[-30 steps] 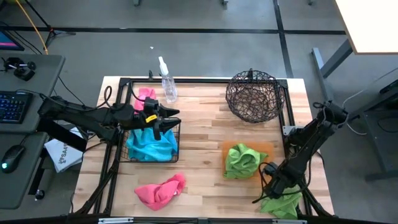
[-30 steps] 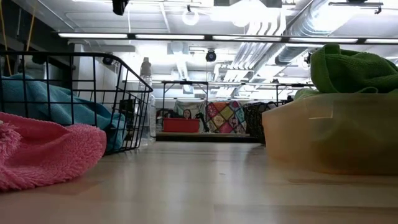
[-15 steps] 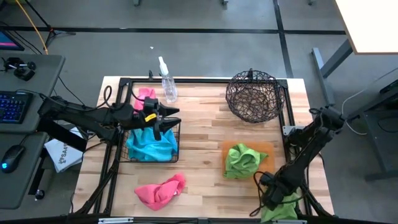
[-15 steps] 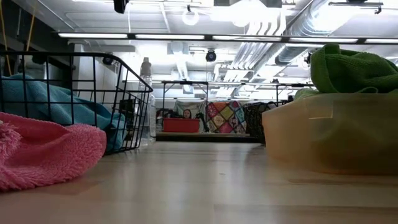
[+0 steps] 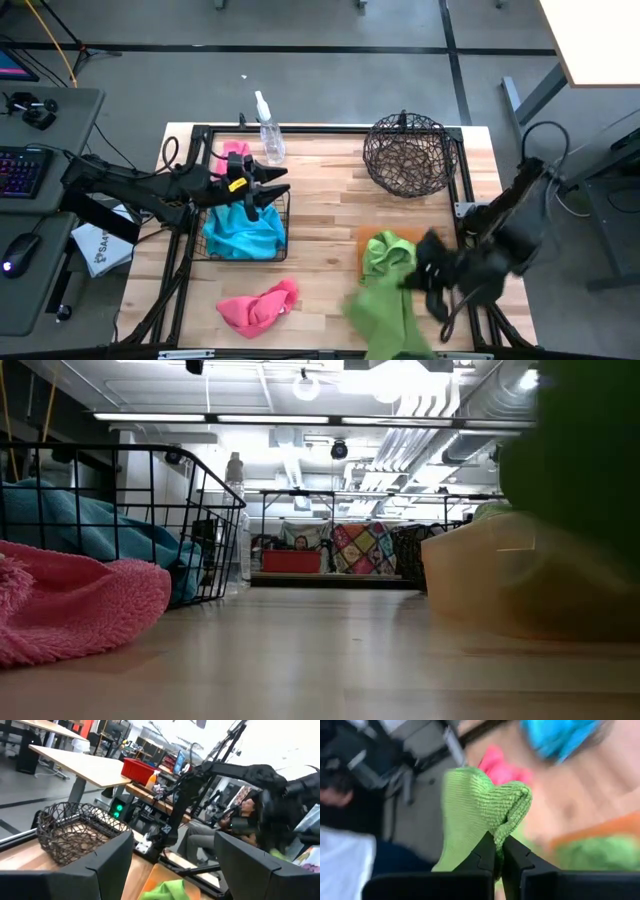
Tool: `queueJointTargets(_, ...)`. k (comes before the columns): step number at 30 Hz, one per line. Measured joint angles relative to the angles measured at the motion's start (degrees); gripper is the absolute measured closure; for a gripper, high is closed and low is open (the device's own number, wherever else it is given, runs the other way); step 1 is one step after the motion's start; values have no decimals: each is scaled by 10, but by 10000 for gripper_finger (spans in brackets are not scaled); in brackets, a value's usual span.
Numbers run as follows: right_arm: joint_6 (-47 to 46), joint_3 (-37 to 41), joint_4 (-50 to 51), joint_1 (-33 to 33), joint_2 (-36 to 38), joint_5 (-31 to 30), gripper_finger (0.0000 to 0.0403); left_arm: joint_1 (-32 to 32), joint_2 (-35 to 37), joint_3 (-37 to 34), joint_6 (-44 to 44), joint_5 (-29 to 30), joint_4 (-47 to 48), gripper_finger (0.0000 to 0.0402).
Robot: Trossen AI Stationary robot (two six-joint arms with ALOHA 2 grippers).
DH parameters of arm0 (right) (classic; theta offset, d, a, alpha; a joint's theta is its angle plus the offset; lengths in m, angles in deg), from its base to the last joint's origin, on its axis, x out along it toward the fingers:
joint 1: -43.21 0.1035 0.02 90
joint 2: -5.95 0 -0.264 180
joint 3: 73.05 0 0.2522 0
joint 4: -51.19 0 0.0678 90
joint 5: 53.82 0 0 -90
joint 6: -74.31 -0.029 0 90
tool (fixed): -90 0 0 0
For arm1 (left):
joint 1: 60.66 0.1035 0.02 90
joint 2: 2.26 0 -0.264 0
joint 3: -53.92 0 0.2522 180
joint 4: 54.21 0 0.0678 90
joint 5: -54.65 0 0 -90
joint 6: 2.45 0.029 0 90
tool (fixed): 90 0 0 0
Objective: Sort microfiber towel by color & place in baskets
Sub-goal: Put the green microfiber towel into the orange bin
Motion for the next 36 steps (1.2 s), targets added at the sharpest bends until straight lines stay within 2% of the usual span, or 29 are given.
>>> queueJointTargets(3, 23, -47, 72, -4, 16, -69, 401, 0, 0, 0, 0, 0, -9, 138)
queueJointTargets(7, -9, -72, 188, -3, 34, -119, 402, 0, 0, 0, -13, -3, -10, 138)
queueJointTargets(13, -100, -68, 348, -3, 41, -111, 402, 0, 0, 0, -43, -37, -10, 138)
queueJointTargets(20, -78, -70, 342, -3, 57, 18, 402, 0, 0, 0, -45, -29, -9, 138)
queueJointTargets(22, -92, -69, 344, -3, 68, 34, 402, 0, 0, 0, -45, -26, -10, 138)
queueJointTargets(25, -103, -69, 343, -3, 86, 26, 403, 0, 0, 0, -37, -26, -9, 138)
queueJointTargets(30, -95, -69, 343, -3, 116, -45, 403, 0, 0, 0, -36, -26, -10, 138)
queueJointTargets(36, -88, -69, 338, -3, 171, -101, 403, 0, 0, 0, -37, -25, -10, 138)
